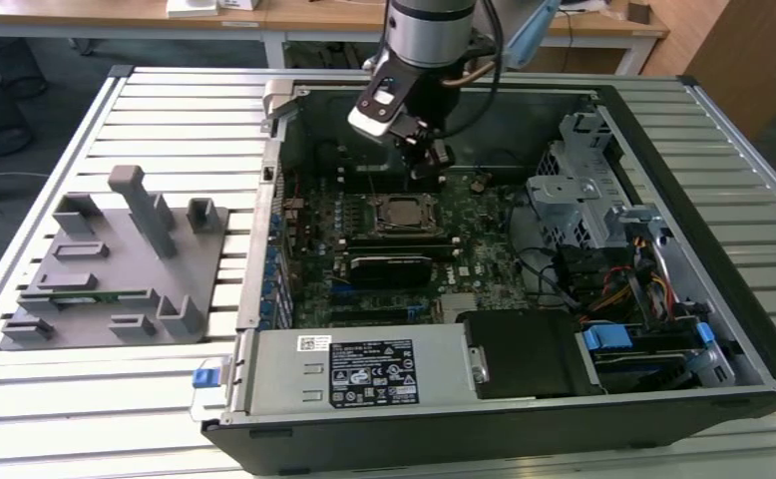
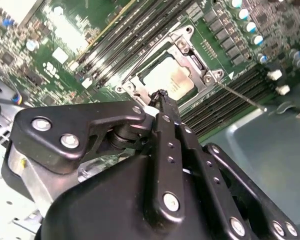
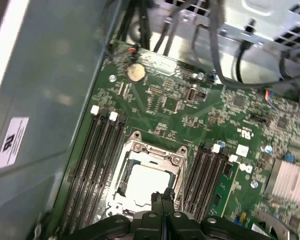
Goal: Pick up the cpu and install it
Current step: 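Install the first cpu locking lever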
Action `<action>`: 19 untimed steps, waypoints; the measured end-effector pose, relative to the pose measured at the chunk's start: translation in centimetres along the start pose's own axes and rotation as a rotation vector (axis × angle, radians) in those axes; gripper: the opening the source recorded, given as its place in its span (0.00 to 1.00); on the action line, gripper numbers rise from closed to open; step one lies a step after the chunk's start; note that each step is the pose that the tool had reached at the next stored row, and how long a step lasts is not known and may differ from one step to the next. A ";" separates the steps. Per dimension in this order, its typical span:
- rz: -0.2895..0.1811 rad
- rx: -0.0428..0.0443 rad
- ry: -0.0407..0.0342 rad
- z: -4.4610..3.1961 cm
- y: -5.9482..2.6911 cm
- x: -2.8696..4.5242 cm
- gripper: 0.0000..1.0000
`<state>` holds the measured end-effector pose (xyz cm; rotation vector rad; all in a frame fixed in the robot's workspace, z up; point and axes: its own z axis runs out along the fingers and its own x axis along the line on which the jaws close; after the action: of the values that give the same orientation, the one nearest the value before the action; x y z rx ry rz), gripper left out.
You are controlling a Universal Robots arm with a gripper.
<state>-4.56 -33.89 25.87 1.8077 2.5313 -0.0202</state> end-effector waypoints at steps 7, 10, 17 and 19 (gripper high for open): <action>-0.108 -0.0036 0.0013 -0.07 0.00 0.00 0.11; -0.160 -0.0053 0.0017 -0.09 0.00 0.00 0.11; -0.286 -0.0093 0.0026 -0.14 0.00 0.00 0.11; -0.322 -0.0103 0.0027 -0.14 0.00 0.00 0.11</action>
<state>-4.56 -33.89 26.01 1.3777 2.7874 -0.0122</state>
